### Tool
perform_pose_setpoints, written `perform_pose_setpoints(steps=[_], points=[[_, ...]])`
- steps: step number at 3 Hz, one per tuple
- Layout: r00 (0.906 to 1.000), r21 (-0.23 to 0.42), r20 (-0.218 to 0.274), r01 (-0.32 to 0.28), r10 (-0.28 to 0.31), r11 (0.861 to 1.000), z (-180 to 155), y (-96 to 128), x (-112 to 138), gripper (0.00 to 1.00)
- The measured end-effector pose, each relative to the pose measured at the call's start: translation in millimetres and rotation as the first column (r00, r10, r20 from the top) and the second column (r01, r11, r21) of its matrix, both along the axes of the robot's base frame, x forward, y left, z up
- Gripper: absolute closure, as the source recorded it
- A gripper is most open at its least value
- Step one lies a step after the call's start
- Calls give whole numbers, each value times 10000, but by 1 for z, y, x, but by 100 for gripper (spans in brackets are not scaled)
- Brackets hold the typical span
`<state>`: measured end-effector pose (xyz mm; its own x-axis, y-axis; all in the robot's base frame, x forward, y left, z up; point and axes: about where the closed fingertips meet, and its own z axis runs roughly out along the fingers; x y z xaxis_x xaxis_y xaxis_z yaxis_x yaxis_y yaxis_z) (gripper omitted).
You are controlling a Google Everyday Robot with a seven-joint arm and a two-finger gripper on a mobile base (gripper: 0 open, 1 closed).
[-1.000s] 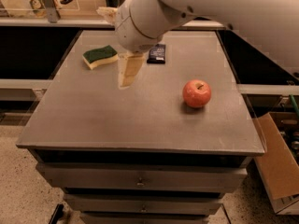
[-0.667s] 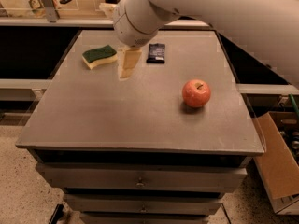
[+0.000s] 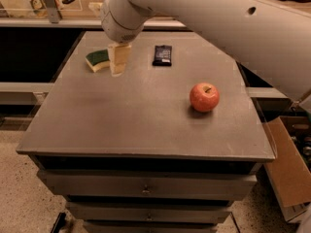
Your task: Move sponge near apple
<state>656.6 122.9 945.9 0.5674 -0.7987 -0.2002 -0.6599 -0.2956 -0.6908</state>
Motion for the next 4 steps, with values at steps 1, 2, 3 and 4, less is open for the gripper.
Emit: perform_pose_setpoints(steps=[1,2,3,4], points=[[10000,0,0,-1,1,10000,0,0,0,0],[9999,-71,90,61,-61,10000,3,4,14,0],[9993,-254,368,111,-101,9996,7,9,40,0],[9996,-308,282,22,-13,9995,1,9,70,0]])
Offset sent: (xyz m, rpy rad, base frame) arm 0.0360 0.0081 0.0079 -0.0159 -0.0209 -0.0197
